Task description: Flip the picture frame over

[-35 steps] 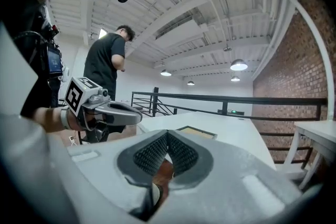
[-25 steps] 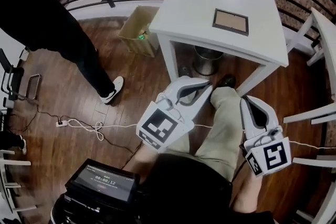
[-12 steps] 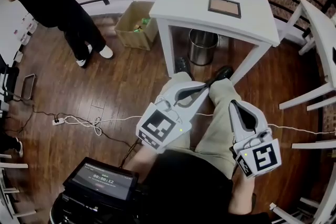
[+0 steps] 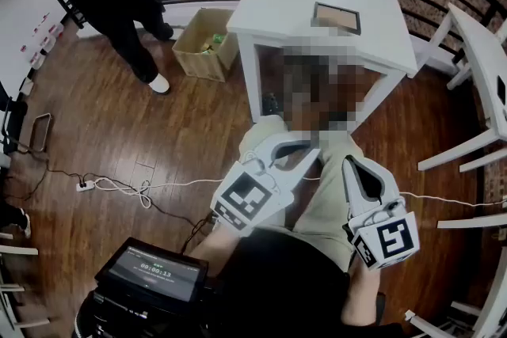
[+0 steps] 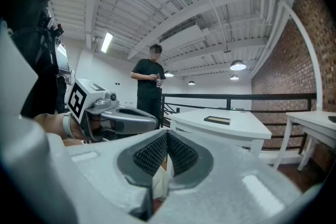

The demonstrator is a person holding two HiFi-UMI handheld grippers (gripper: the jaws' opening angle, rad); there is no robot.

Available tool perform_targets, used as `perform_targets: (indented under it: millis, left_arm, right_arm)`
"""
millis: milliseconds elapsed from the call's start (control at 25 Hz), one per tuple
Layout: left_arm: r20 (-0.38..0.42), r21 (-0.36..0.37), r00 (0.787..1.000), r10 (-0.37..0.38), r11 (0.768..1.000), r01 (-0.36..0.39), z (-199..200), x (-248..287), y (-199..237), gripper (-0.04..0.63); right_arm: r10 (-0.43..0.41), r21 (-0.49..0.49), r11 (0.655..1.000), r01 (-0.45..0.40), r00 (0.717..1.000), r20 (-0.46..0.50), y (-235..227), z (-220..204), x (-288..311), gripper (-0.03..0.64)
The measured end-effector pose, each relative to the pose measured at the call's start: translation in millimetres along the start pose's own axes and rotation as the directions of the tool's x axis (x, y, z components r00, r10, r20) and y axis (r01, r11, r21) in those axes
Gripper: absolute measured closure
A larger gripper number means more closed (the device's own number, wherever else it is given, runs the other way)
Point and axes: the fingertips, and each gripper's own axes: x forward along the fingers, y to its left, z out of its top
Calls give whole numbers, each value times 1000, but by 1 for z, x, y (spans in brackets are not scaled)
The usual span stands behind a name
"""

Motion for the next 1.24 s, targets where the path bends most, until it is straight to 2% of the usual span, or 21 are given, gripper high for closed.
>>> perform_targets:
  millis: [680,1040,1240]
  left_arm:
    - [-7,20,1000,-20,1000,20,5,9,-16,580]
    - [-29,35,999,-30,999,31,-3,10,-15,580]
    - [-57,52,997,52,997,-49,-18,-11,10,580]
  right_arm:
    - [-21,27,999,21,1000,-3,-10,1,-15,624]
    - [3,44,999,-3,1000,13,-5,-7,-4,624]
    - [90,58,994,-93,994,56,11,-14,27,624]
